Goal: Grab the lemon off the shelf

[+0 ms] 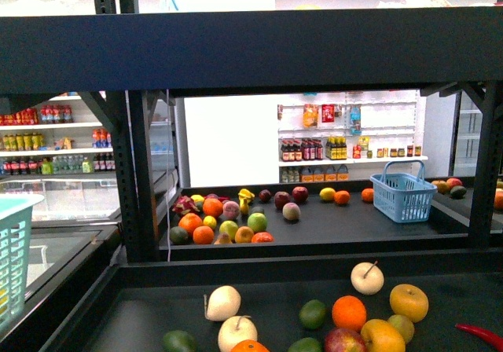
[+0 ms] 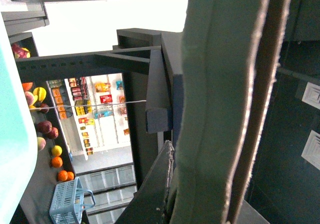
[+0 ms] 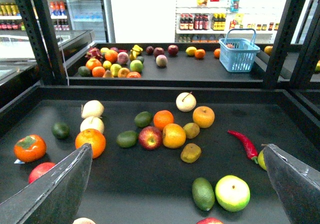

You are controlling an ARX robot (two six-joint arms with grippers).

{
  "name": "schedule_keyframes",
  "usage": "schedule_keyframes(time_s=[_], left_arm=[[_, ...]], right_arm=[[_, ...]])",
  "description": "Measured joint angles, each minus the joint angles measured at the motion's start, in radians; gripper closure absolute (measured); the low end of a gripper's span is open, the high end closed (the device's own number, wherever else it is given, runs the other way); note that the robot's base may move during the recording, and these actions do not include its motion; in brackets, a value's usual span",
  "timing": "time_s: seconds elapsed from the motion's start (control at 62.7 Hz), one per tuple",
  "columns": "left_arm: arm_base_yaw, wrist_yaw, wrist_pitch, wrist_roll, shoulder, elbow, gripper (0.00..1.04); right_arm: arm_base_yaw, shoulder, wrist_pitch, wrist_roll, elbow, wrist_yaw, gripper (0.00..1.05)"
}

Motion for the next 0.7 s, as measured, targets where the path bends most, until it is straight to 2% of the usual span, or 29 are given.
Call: schedule_keyframes(time_s=[0.462,0.701], left_arm=[[0.106,0.034,0.074,-0.064,0.06,0.017,0.97],[0.111,0.041,0.102,-0.09,0.089,-0.034,0.97]], right_arm=[[0.0,0.0,0.0,0.0,0.0,0.0,0.02],[0.0,0.0,0.0,0.0,0.0,0.0,0.02]])
